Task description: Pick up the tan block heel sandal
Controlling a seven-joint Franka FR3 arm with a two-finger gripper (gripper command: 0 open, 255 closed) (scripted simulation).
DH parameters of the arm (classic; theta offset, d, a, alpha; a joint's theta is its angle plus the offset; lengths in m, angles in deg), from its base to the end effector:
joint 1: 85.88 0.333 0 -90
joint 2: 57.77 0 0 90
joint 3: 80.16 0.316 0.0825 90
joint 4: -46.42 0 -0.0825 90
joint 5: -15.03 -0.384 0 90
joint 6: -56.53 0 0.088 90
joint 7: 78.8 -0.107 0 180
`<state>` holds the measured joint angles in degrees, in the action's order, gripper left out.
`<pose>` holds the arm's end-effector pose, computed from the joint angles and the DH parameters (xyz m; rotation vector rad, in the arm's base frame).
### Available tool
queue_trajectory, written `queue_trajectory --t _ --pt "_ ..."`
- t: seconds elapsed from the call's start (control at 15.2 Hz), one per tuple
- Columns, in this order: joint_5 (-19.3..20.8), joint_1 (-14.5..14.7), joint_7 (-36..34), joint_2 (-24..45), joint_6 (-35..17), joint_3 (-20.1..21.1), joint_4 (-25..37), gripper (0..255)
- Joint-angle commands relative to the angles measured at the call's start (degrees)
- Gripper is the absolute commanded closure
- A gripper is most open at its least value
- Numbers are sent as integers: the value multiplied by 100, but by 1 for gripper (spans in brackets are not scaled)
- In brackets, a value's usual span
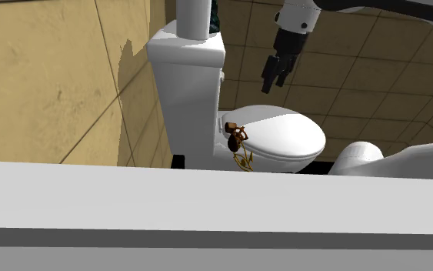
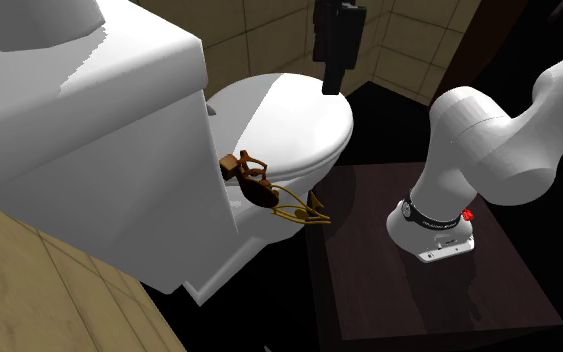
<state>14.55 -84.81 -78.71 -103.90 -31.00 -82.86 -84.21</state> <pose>0.2972 -0.0133 0.6279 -3.0986 0.0197 -0.0816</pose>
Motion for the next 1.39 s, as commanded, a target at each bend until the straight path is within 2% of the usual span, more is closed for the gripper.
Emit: queue_trajectory --t 0.0,0.66,1.32 --pt "0 0 0 0 0 0 0 0" --pt "164 -167 268 835 -2175 -416 -1094 0" --pt "37 -198 663 2549 -4366 -902 -1335 0"
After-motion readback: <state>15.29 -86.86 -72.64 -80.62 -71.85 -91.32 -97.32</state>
